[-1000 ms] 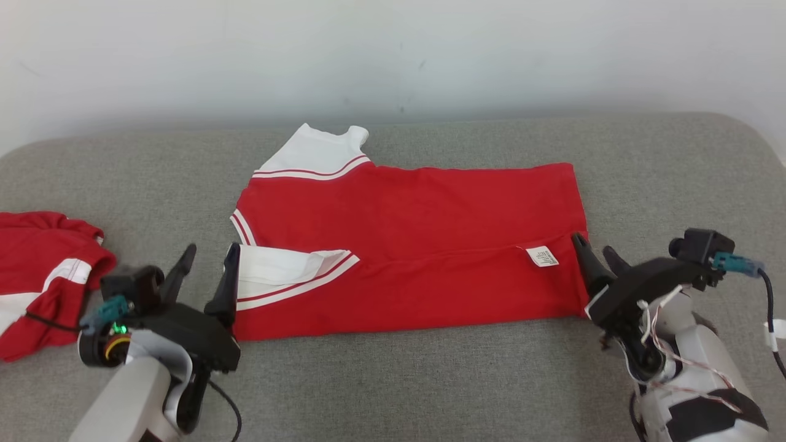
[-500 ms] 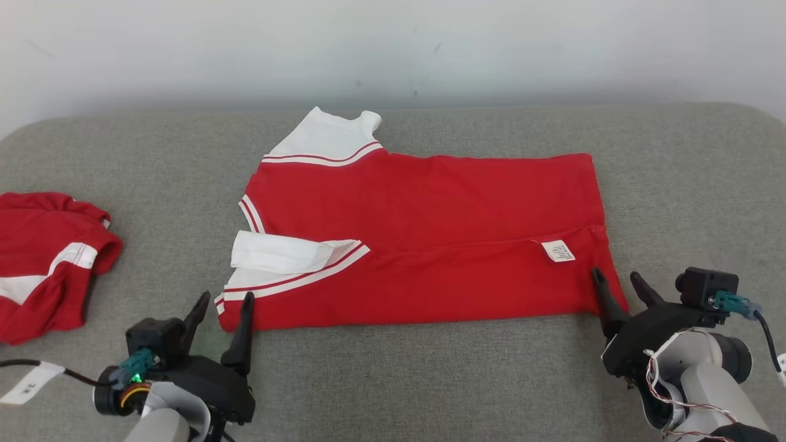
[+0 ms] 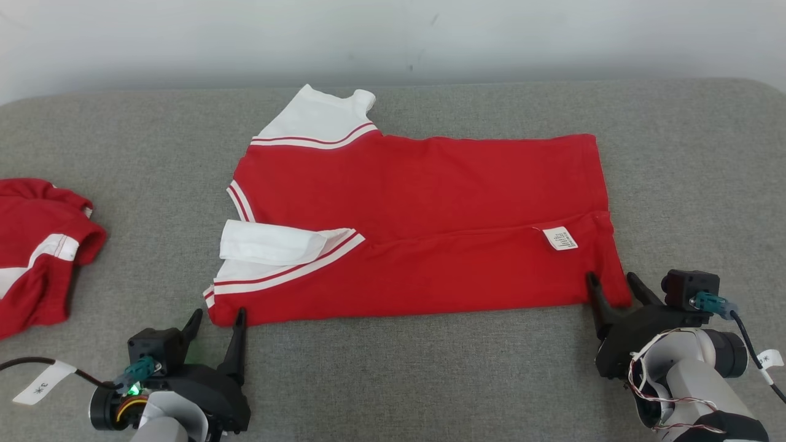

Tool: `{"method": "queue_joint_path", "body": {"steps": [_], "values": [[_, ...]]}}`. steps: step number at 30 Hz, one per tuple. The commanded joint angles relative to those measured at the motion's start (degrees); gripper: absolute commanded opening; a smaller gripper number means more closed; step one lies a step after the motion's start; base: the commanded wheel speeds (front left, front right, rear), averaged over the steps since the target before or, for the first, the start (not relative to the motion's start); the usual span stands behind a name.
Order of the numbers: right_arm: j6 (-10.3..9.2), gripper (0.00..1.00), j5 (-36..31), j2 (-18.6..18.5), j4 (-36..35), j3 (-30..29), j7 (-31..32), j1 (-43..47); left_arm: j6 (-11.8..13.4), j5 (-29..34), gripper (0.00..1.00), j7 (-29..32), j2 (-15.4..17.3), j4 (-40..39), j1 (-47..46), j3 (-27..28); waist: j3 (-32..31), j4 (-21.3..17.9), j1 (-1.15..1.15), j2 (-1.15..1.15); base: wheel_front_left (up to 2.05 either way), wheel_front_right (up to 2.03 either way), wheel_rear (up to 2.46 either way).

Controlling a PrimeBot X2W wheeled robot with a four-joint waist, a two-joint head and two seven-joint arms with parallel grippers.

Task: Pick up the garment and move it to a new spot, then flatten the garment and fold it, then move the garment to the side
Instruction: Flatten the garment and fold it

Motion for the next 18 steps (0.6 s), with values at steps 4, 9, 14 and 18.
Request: {"method": "queue_joint_path", "body": {"steps": [4, 9, 14, 18], "values": [[0.09, 0.82, -2.2, -0.6, 3.5, 0.3, -1.8, -1.6, -0.4, 0.3, 1.00, -0.1, -1.1, 2.6, -0.9, 1.1, 0.5, 0.3, 0.00, -0.01, 0.00, 0.00, 0.00], [0.08, 0.00, -1.8, 0.3, 7.9, -0.4, -2.9, -2.3, -1.0, 0.3, 0.00, -0.1, -2.1, 5.4, -1.7, 1.8, 0.2, 0.6, 0.00, -0.01, 0.00, 0.00, 0.00], [0.07, 0.00, 0.2, 0.8, 10.1, -1.2, -5.3, -1.7, -1.4, 1.1, 0.00, -0.1, -2.1, 5.3, -0.7, 2.4, -1.5, 0.9, 0.00, -0.01, 0.00, 0.00, 0.00], [0.07, 0.00, 2.5, 0.7, 10.0, -0.6, -7.7, 0.6, -1.7, 1.6, 0.00, -0.1, -1.8, 3.0, 1.8, 3.5, -4.0, 1.2, 0.00, -0.01, 0.00, 0.00, 0.00]]}}
